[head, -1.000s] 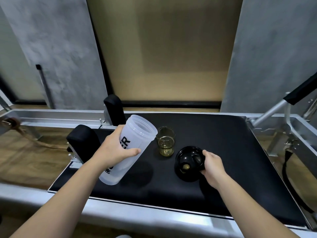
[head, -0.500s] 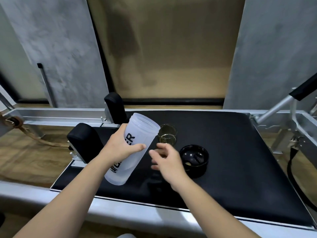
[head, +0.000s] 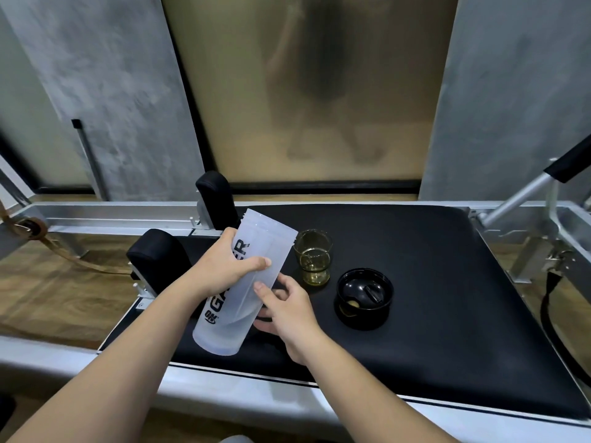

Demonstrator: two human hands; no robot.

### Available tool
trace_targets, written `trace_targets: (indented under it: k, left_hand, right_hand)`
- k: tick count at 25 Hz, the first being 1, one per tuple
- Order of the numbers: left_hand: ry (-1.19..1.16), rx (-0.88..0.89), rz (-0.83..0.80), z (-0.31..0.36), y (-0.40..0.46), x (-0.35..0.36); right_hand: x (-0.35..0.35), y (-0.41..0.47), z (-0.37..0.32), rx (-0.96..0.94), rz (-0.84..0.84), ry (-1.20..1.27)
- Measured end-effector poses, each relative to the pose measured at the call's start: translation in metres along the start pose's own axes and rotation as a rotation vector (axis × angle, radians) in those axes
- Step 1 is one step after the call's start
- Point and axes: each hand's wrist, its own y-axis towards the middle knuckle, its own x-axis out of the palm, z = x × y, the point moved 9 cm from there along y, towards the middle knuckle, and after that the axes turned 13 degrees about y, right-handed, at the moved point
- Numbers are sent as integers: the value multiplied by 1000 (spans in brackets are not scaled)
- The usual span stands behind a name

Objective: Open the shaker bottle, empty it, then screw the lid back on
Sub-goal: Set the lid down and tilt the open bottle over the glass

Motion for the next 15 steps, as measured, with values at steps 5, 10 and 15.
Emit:
trace_targets:
  k: [5,10,15]
  left_hand:
    - [11,-15,-61,-2,5,5]
    - [10,-19,-100,-6,9,6]
    - [-2,-34,-110,-4,15,7]
  right_hand:
    - [0,2,5,15,37,25]
    - [1,1,5,35,55,57]
    - [1,6,6,39,75,57]
